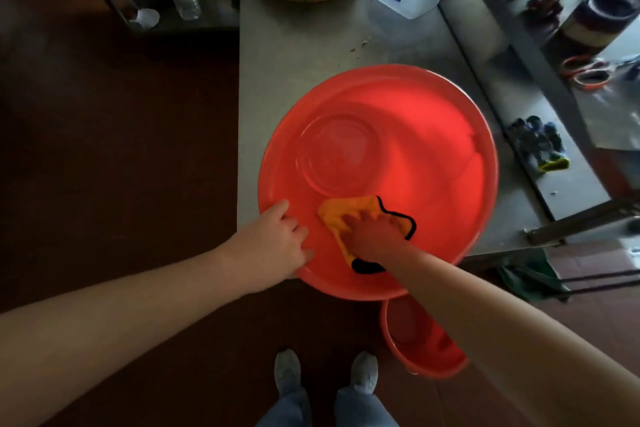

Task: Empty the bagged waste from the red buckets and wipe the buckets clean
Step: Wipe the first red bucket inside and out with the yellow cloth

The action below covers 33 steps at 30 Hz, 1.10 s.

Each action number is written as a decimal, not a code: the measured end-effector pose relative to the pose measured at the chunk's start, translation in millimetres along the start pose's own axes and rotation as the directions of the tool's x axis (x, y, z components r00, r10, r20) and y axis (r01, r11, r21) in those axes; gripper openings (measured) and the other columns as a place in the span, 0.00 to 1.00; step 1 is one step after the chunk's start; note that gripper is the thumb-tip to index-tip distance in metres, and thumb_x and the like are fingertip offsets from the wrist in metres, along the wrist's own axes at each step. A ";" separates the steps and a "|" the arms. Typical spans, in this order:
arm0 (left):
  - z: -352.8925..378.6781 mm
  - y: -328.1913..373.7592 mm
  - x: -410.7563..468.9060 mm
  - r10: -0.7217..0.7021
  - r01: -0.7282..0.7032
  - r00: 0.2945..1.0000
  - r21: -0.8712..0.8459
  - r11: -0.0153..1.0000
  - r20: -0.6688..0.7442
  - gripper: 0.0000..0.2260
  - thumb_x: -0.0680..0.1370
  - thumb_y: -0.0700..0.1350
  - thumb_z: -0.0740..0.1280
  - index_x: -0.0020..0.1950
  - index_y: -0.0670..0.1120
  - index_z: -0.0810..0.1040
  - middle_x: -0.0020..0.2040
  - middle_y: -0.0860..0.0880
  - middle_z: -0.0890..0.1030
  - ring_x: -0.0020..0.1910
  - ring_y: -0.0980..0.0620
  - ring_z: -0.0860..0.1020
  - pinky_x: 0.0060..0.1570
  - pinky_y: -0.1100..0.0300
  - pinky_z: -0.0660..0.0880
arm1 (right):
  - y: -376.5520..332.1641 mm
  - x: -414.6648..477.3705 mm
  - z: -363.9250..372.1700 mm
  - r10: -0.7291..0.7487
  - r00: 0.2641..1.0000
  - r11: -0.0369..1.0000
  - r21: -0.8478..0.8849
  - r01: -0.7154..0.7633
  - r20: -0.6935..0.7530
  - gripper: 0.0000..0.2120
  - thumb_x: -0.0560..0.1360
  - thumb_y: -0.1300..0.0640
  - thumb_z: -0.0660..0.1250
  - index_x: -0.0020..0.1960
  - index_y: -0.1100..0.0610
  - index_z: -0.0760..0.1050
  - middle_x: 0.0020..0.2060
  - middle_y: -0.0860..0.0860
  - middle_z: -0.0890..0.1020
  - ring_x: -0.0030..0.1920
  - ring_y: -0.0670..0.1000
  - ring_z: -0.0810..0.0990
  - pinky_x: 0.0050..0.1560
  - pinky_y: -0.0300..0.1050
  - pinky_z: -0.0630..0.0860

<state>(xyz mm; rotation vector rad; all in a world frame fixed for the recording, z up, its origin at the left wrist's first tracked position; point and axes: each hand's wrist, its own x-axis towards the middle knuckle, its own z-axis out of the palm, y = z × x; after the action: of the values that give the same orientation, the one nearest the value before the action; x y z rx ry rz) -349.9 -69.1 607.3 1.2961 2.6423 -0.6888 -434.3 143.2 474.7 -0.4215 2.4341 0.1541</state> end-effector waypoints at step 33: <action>-14.2 -25.3 -21.4 0.113 -0.114 0.991 0.000 0.994 0.077 0.08 0.78 0.46 0.66 0.54 0.56 0.82 0.44 0.50 0.79 0.45 0.47 0.78 0.60 0.48 0.66 | 10.8 5.2 -20.5 0.138 0.990 0.984 0.109 -0.140 0.030 0.21 0.85 0.52 0.52 0.77 0.48 0.64 0.75 0.58 0.64 0.74 0.65 0.64 0.72 0.64 0.63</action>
<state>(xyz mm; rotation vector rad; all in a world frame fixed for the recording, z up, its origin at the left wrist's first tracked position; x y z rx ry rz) -354.8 -91.5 635.1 1.3797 2.4859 -0.7139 -453.8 147.6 487.5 -0.1995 2.4363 0.0827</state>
